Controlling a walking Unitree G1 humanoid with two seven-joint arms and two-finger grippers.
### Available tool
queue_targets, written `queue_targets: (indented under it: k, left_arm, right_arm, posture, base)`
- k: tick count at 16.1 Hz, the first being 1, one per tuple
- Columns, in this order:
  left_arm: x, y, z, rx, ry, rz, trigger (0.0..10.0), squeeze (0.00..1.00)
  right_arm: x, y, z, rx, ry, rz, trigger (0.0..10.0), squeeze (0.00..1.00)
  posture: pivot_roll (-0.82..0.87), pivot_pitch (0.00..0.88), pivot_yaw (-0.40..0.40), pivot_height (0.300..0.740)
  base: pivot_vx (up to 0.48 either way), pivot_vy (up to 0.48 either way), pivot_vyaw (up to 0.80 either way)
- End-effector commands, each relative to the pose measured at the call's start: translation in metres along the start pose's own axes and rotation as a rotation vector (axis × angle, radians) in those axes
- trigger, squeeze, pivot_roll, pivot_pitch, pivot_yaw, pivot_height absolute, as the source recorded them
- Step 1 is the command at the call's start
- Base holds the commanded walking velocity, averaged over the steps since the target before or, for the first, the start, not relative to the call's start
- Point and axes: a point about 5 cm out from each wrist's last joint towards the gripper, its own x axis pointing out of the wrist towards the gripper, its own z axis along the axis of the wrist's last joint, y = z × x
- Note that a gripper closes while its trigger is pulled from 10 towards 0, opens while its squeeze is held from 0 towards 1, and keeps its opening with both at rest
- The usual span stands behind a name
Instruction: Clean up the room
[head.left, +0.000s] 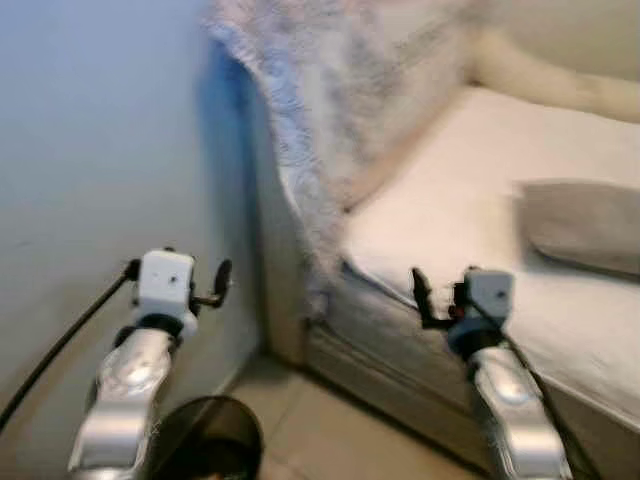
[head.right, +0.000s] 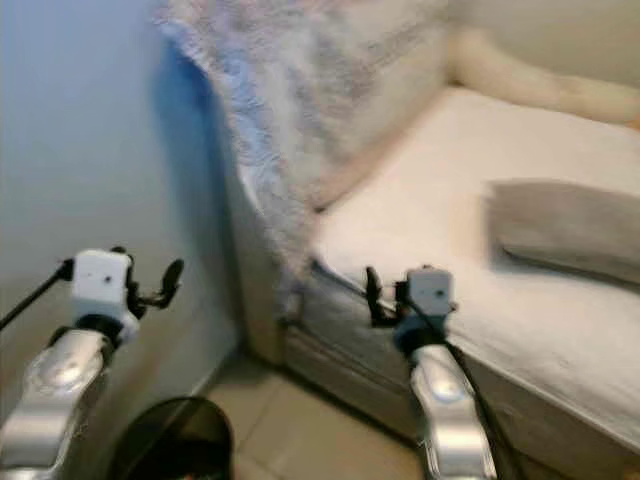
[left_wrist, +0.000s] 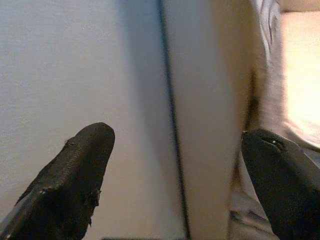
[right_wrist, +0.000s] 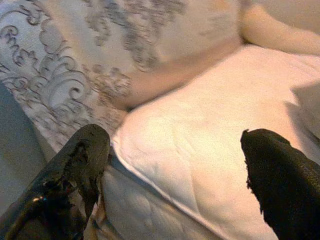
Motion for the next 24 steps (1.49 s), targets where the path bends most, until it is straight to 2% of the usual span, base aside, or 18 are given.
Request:
queue_targets:
  k: [1, 2, 6, 9, 11, 12, 14, 18, 24]
  left_arm:
    - [0.0013, -0.0040, 0.0050, -0.004, -0.020, -0.010, 10.0, 0.00]
    - [0.0010, -0.0048, 0.0053, 0.000, -0.022, -0.013, 10.0, 0.00]
    - [-0.0007, -0.0076, 0.0082, 0.026, -0.034, -0.035, 10.0, 0.00]
    - [-0.0004, -0.0082, 0.0090, 0.029, -0.035, -0.037, 10.0, 0.00]
    - [0.0000, -0.0086, 0.0092, 0.036, -0.034, -0.041, 10.0, 0.00]
    - [0.0006, -0.0088, 0.0093, 0.023, -0.031, -0.037, 10.0, 0.00]
    - [0.0017, -0.0084, 0.0100, 0.017, -0.035, -0.030, 10.0, 0.00]
    - [0.0013, -0.0102, 0.0118, 0.009, -0.052, -0.058, 10.0, 0.00]
    - [0.0025, -0.0112, 0.0098, 0.006, -0.045, -0.057, 10.0, 0.00]
  right_arm:
    - [0.0008, -0.0013, 0.0038, -0.059, -0.026, 0.014, 10.0, 1.00]
    - [0.0013, 0.0001, 0.0049, -0.085, -0.043, 0.024, 10.0, 1.00]
    - [0.0027, 0.0013, 0.0034, -0.078, -0.029, 0.011, 10.0, 1.00]
    - [0.0025, 0.0016, 0.0043, -0.079, -0.040, 0.008, 10.0, 1.00]
    - [0.0040, -0.0012, 0.0071, -0.129, -0.086, -0.042, 10.0, 1.00]
    - [0.0045, -0.0023, 0.0063, -0.160, -0.076, -0.064, 10.0, 0.00]
    - [0.0046, 0.0000, 0.0016, -0.117, -0.017, -0.016, 10.0, 0.00]
    - [0.0053, -0.0021, 0.0009, -0.066, -0.006, -0.033, 10.0, 0.00]
    - [0.0079, -0.0066, 0.0050, -0.104, -0.011, -0.062, 10.0, 0.00]
  posture:
    - [-0.01, 0.000, 0.000, 0.740]
    - [-0.01, 0.000, 0.001, 0.740]
    - [-0.01, 0.000, 0.001, 0.740]
    - [-0.01, 0.000, 0.001, 0.740]
    - [-0.01, 0.000, 0.000, 0.740]
    - [-0.01, 0.000, 0.000, 0.740]
    - [-0.02, 0.000, 0.000, 0.740]
    - [-0.02, 0.000, -0.003, 0.740]
    - [-0.02, 0.000, -0.006, 0.740]
  base:
    - [0.000, 0.000, -0.80]
    - [0.000, 0.000, -0.80]
    - [0.000, 0.000, -0.49]
    - [0.000, -0.480, 0.00]
    - [0.000, -0.442, 0.00]
    - [0.000, 0.000, 0.00]
    - [0.000, 0.000, 0.00]
    - [0.140, 0.000, -0.51]
    - [0.342, 0.000, -0.76]
